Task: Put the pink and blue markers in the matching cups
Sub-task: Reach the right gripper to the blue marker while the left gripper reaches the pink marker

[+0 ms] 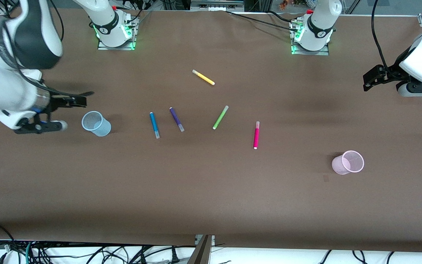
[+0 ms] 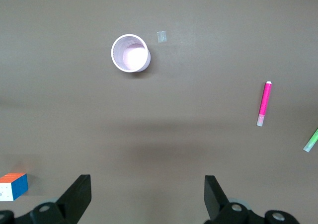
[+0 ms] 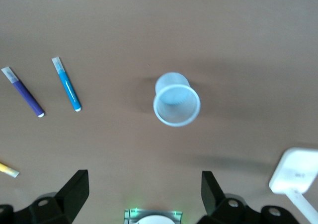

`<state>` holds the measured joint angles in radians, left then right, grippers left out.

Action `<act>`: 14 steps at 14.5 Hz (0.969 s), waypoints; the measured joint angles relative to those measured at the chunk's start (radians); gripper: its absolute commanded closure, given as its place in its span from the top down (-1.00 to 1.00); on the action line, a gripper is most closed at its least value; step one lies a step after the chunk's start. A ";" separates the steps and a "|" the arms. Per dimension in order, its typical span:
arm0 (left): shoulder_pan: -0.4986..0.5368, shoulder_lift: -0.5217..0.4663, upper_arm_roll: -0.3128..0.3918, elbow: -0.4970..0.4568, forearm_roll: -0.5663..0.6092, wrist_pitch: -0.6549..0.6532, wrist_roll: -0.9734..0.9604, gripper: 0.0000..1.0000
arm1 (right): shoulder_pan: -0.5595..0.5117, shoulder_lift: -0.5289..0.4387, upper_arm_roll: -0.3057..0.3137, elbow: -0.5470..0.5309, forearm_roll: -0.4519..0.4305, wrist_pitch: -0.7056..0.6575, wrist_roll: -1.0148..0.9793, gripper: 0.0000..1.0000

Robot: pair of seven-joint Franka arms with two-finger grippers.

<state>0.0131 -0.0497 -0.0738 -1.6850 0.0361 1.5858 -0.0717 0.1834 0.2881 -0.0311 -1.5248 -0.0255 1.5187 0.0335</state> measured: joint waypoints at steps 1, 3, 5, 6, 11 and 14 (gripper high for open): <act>0.000 0.000 0.000 0.000 0.000 0.000 0.000 1.00 | 0.019 0.024 0.001 0.000 0.000 0.024 0.000 1.00; 0.000 0.000 0.000 0.000 0.000 0.000 0.000 1.00 | 0.059 0.073 0.002 0.000 0.001 0.069 0.001 1.00; 0.000 0.000 0.000 0.000 0.000 -0.002 0.000 1.00 | 0.095 0.118 0.003 -0.001 0.007 0.115 0.004 1.00; 0.000 0.000 0.000 0.000 0.000 -0.007 0.000 1.00 | 0.111 0.139 0.004 -0.001 0.009 0.138 0.006 1.00; -0.001 0.000 -0.010 0.011 -0.001 -0.094 0.000 1.00 | 0.195 0.224 0.005 -0.023 0.013 0.258 0.011 1.00; -0.003 0.013 -0.044 0.011 -0.002 -0.122 0.000 1.00 | 0.213 0.261 0.005 -0.066 0.022 0.352 0.012 1.00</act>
<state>0.0098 -0.0363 -0.1183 -1.6737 0.0344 1.4640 -0.0717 0.3964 0.5496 -0.0265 -1.5904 -0.0032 1.8706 0.0459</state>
